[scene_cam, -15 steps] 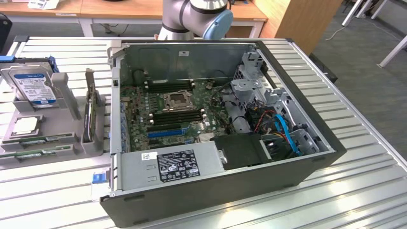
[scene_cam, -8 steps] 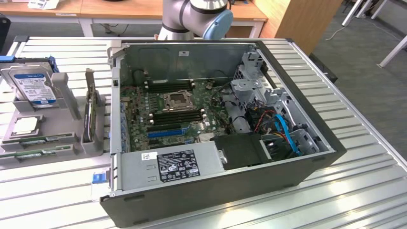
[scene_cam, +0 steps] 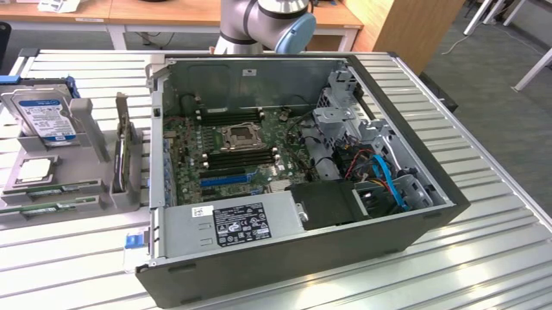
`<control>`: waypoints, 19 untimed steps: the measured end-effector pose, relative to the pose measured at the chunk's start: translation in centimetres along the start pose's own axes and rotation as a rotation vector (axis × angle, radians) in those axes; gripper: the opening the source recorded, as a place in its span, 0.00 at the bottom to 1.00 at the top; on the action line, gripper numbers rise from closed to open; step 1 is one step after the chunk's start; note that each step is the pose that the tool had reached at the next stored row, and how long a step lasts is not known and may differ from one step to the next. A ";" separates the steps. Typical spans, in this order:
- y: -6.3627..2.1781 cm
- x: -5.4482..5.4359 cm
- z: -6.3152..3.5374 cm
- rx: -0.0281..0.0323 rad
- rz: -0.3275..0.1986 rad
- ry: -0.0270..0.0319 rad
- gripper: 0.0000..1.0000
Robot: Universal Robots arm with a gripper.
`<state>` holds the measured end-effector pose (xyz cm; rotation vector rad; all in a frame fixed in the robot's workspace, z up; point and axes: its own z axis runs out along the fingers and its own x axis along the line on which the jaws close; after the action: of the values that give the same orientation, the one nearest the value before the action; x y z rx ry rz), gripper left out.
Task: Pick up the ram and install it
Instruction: 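Pick up the ram and move it above insertion slot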
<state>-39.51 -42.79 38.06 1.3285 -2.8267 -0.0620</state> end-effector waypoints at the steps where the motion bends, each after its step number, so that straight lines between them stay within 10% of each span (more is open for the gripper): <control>1: 0.00 0.0 0.01 0.0000 -0.018 0.0008 0.10; 19: -0.01 0.0 0.23 -0.0002 -0.345 0.0149 0.10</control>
<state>-39.52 -42.79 37.83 1.7910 -2.5511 -0.0562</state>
